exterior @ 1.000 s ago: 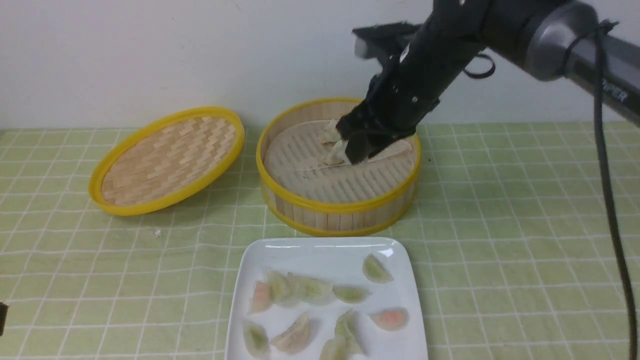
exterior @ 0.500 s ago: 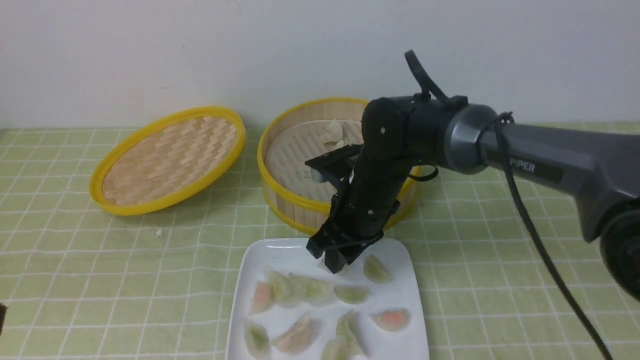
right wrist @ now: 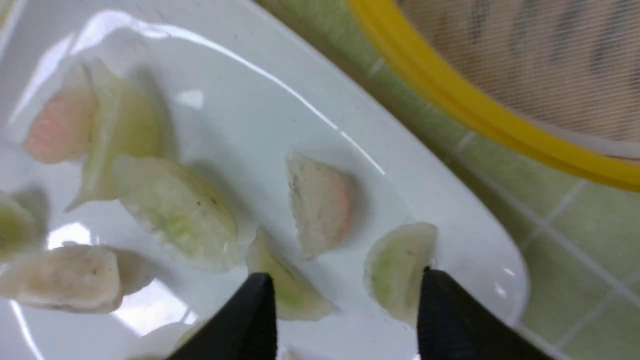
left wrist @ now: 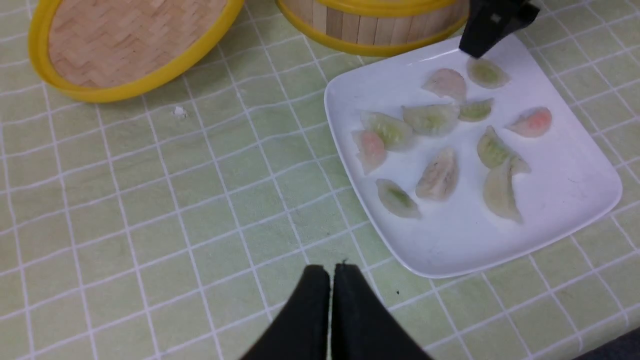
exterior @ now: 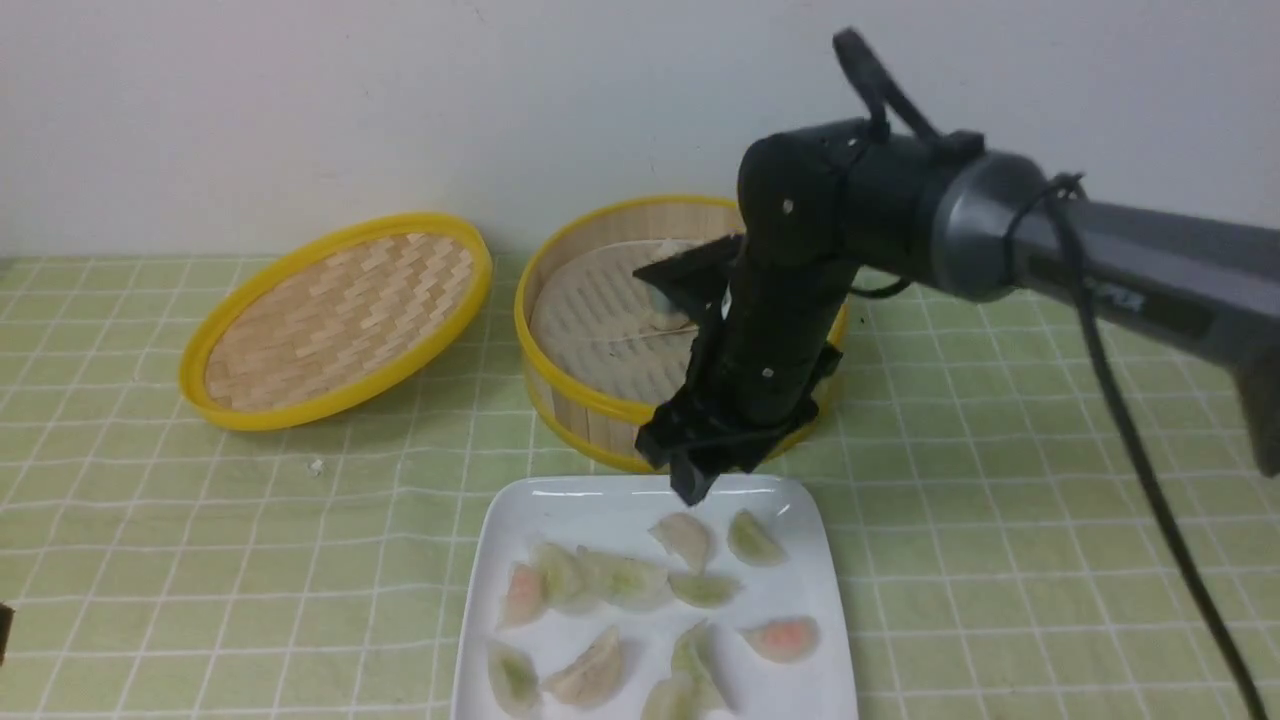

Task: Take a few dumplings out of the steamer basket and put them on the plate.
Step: Use the right arm to put the dumpling into the plate

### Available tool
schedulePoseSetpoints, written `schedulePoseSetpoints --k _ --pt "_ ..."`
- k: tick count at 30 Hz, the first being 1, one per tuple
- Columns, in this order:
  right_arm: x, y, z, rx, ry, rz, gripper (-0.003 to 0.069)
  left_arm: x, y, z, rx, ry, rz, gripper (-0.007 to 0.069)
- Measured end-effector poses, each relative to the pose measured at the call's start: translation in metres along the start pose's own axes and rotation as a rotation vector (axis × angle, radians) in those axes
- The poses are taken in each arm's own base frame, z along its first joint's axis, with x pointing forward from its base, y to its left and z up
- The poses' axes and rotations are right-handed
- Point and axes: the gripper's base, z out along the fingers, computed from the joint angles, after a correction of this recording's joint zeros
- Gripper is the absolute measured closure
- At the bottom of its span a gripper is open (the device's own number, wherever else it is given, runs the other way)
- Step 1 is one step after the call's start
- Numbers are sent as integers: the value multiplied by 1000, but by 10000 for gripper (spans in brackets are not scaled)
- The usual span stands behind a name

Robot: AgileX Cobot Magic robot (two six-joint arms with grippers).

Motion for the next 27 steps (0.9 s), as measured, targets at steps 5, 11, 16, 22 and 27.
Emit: schedulePoseSetpoints --k 5,11,16,22,27 --pt "17 10 -106 38 -220 -8 558 -1 -1 0 7 -15 -3 631" --pt "83 23 -228 86 -489 -33 667 -2 -1 0 8 -26 -3 631" --pt "171 27 -275 124 -603 10 673 -7 -1 0 13 -81 -3 631" --pt "276 24 -278 158 -922 78 673 -18 -2 -2 25 -203 -3 631" --pt "366 22 -261 142 -1393 89 673 -31 -3 -5 38 -346 -4 631"
